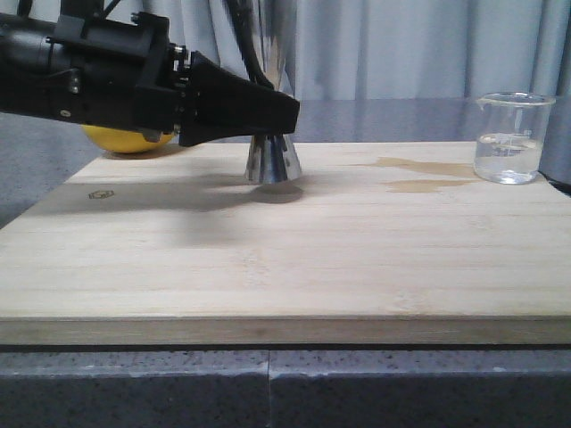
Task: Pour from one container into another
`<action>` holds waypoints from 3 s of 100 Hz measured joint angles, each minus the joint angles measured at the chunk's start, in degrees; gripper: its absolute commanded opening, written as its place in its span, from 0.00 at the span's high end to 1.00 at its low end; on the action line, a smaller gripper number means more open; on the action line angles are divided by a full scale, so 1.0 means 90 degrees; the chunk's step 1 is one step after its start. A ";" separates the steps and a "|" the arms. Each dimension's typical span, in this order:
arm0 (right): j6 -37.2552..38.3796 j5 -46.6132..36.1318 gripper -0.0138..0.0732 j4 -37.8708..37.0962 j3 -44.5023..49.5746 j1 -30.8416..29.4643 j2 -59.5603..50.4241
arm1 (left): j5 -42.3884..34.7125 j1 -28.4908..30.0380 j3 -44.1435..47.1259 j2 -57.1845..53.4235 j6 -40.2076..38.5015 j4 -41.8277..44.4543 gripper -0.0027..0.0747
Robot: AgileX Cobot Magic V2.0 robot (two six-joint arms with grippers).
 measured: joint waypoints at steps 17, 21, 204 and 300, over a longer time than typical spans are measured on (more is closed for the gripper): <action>0.0000 -0.0508 0.31 0.0000 0.0411 0.0139 0.0000 | 0.0043 0.0000 -0.0288 0.0002 -0.0265 0.0015 0.98; 0.0000 -0.0629 0.31 0.0000 0.0492 0.0154 0.0000 | 0.0055 0.0000 -0.0331 0.0002 -0.0350 0.0045 0.98; 0.0000 -0.5290 0.31 0.0020 0.0941 0.0884 0.3409 | 0.0121 -0.0205 -0.0508 -0.0317 -0.0820 0.0653 0.98; -0.0310 -0.6242 0.31 0.0271 0.0941 0.0884 0.3786 | 0.0121 -0.0205 -0.0508 -0.0317 -0.0878 0.0715 0.98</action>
